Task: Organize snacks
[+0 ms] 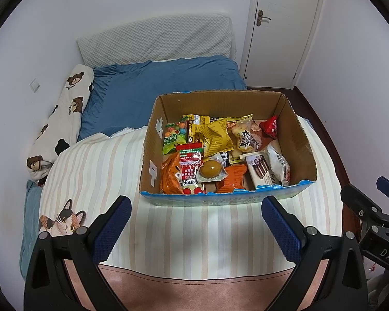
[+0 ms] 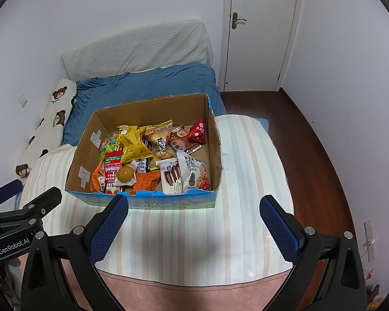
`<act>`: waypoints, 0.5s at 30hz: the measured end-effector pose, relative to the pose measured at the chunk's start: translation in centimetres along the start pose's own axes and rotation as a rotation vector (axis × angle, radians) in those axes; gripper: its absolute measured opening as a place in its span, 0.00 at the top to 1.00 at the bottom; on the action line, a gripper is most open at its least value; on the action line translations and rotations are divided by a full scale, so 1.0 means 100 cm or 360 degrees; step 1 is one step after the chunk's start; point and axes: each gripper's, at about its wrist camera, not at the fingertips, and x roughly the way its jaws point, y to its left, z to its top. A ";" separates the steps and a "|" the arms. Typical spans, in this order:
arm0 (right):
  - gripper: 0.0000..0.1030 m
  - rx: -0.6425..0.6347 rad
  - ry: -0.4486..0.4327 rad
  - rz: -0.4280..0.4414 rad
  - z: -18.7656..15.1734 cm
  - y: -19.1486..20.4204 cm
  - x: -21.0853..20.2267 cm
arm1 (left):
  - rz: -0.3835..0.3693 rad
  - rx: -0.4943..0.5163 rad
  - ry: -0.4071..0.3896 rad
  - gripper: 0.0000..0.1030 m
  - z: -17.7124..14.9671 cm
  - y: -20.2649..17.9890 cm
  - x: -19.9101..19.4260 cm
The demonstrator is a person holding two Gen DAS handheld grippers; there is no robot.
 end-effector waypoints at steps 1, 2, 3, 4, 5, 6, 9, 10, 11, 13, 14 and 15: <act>0.00 0.0000 0.0001 0.0002 0.000 0.000 0.000 | -0.0001 0.0001 0.0000 0.00 0.000 0.000 0.000; 0.00 0.0000 0.0002 0.0002 0.000 0.000 0.000 | 0.0000 0.0001 0.0000 0.00 0.000 0.000 0.000; 0.00 0.0001 0.0000 -0.0002 0.000 0.000 0.000 | -0.0001 -0.0001 0.0000 0.00 0.000 0.000 0.000; 0.00 0.0002 -0.0002 -0.0001 0.000 0.000 -0.001 | -0.0001 0.0000 -0.0002 0.00 0.000 0.000 0.000; 0.00 0.0003 -0.0002 -0.0002 0.000 -0.001 -0.001 | 0.0000 0.0001 -0.0002 0.00 0.000 0.000 0.000; 0.00 0.0000 -0.0002 -0.0001 0.000 -0.001 -0.001 | -0.0001 -0.0001 -0.0002 0.00 0.000 0.000 0.000; 0.00 -0.0002 -0.0005 -0.0001 0.001 -0.002 -0.002 | -0.0003 0.0000 -0.0003 0.00 0.000 -0.001 0.000; 0.00 -0.0001 -0.0005 -0.0001 0.001 -0.002 -0.002 | -0.0002 0.0003 -0.0004 0.00 0.000 -0.001 0.000; 0.00 -0.0001 -0.0007 0.0000 0.002 -0.002 -0.003 | -0.0001 0.0002 -0.0008 0.00 0.000 -0.001 -0.002; 0.00 -0.0002 -0.0009 -0.0002 0.002 -0.003 -0.003 | -0.0001 0.0003 -0.0014 0.00 0.001 -0.001 -0.004; 0.00 -0.0002 -0.0009 -0.0002 0.003 -0.003 -0.003 | -0.0002 0.0000 -0.0016 0.00 0.002 -0.001 -0.005; 0.00 -0.0003 -0.0009 0.0000 0.003 -0.004 -0.003 | -0.0005 -0.0002 -0.0019 0.00 0.002 -0.002 -0.006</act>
